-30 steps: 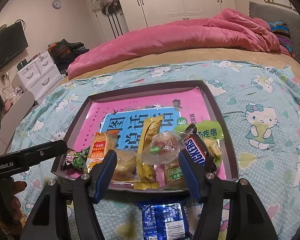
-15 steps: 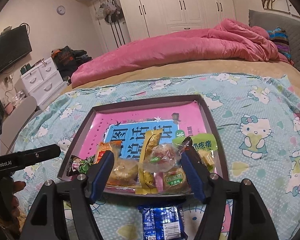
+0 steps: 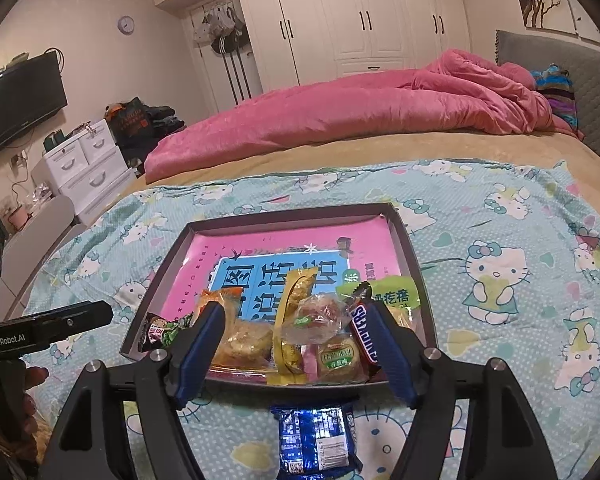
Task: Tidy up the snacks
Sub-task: 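Move both open tools back to the blue biscuit pack and chocolate cake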
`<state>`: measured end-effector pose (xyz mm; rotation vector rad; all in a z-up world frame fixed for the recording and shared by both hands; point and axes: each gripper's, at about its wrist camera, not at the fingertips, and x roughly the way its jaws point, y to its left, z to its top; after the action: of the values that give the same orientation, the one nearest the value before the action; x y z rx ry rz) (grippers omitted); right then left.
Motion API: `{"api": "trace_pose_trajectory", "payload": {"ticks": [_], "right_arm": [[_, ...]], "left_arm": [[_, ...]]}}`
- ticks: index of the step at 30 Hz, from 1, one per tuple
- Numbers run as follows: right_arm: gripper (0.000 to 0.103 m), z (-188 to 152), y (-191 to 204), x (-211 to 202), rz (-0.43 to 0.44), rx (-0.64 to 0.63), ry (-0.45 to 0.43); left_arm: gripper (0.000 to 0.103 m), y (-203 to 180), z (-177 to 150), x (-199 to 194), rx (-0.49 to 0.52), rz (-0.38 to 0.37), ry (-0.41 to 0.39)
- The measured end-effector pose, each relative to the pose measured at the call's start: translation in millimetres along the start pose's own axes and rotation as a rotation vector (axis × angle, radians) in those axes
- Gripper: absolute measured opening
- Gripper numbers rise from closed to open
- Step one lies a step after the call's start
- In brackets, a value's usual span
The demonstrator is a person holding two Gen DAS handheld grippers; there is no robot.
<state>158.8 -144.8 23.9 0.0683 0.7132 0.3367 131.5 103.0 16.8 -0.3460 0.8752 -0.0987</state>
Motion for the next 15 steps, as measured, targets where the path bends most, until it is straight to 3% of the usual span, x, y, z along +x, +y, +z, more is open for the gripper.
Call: {"api": "trace_pose_trajectory", "payload": {"ticks": [15], "right_arm": [[0.083,-21,-1,-10,0.009,-0.049,0.035]], "left_arm": [[0.078,-11,-24,-1,0.045,-0.001,0.053]]}}
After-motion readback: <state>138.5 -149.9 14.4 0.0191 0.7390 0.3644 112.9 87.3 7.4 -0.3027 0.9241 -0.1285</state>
